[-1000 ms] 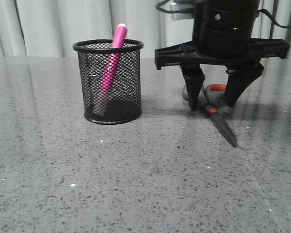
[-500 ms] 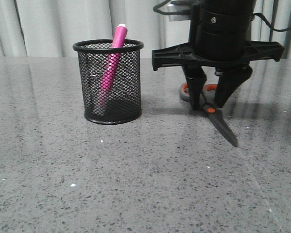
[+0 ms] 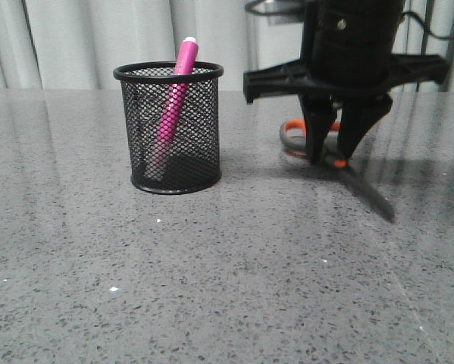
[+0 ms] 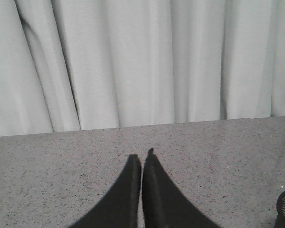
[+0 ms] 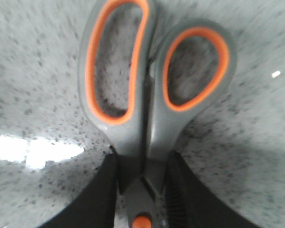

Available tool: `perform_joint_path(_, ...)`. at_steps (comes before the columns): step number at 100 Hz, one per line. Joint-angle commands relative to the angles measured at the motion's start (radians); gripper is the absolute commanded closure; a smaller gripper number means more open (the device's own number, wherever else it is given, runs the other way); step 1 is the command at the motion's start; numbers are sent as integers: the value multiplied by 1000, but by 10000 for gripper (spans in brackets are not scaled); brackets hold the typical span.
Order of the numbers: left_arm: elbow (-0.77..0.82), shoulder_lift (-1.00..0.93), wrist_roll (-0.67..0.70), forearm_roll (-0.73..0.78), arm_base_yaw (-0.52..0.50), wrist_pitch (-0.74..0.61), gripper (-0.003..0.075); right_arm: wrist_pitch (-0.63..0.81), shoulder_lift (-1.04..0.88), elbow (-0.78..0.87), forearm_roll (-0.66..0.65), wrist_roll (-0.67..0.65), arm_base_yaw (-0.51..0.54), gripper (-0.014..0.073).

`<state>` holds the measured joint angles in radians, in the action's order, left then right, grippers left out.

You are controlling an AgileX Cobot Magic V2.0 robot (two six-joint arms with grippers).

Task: Put pen and scissors into bin
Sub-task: 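Close the right gripper on the scissors handles and lift, then carry the scissors over the mesh holder and lower blades in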

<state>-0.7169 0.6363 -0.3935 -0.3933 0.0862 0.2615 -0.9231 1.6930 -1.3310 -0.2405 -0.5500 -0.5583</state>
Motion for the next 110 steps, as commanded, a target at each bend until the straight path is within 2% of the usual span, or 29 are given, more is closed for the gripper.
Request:
perform_joint_path(1,-30,-2,10,-11,-2,-79,742,49,-103,-23,-48,3,9,669)
perform_joint_path(14,-30,-2,10,-11,-2,-79,742,127,-178,-23,-54,3,9,669)
perform_joint_path(39,-30,-2,10,-11,-2,-79,742,365,-299,-10,-52,3,5,669)
perform_joint_path(52,-30,-2,10,-11,-2,-79,742,618,-360,91,-52,3,-16,669)
perform_joint_path(67,-30,-2,10,-11,-2,-79,742,1026,-391,236,-64,3,-51,669)
perform_joint_path(76,-30,-2,10,-11,-2,-79,742,1182,-382,281,-64,3,-54,669)
perform_joint_path(110,-30,-2,10,-11,-2,-79,742,1431,-249,289,-91,3,-52,669)
